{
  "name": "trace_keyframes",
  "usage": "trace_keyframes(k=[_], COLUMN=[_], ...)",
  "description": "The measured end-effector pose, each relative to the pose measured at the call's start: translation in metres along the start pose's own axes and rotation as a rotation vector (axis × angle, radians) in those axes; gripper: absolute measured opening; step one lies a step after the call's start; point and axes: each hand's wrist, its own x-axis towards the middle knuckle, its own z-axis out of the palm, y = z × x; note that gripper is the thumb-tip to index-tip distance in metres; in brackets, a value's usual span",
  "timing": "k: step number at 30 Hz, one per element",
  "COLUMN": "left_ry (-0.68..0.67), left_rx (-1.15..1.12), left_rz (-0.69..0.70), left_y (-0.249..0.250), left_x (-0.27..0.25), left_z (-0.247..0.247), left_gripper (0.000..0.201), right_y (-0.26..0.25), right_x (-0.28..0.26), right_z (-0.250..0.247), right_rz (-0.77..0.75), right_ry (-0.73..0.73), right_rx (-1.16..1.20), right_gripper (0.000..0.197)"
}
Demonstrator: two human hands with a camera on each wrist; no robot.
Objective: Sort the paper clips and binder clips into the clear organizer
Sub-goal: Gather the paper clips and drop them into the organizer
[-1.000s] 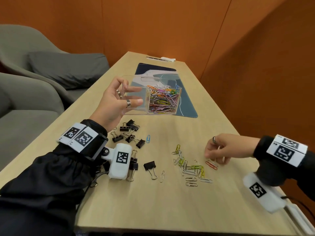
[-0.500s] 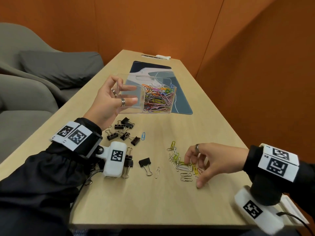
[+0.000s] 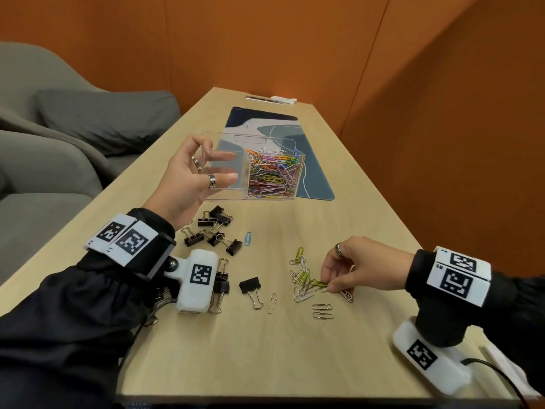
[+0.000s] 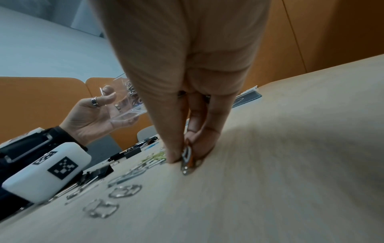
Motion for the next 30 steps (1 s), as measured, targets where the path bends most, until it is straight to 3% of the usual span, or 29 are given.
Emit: trace_keyframes(k=[14, 18, 24, 27, 30], left_ry=[0.0, 0.0, -0.023, -0.039, -0.053], left_rx=[0.002, 0.014, 0.001, -0.006, -0.025], left_rz=[0.006, 0.005, -0.004, -0.008, -0.004], left_y=[0.002, 0.002, 0.002, 0.002, 0.002], left_x=[0.001, 0.0, 0.0, 0.0, -0.001], left_z=[-0.001, 0.0, 0.002, 0.002, 0.003], left_gripper=[0.044, 0.044, 0.043, 0.043, 0.042], right_y=[0.0, -0.022, -0.08, -0.1, -0.102], right_x=[0.014, 0.012, 0.022, 0.04, 0.061], right_z=[-0.016, -0.051, -0.104, -0.106, -0.1], right_rz=[0.034, -0.057, -0.351, -0.436, -0.425], right_ry=[-0.041, 0.14, 0.514, 0.598, 0.641], right_rx=[0.102, 0.124, 0.118, 0.033, -0.14], right_gripper=[0.014, 0.015, 0.012, 0.012, 0.02])
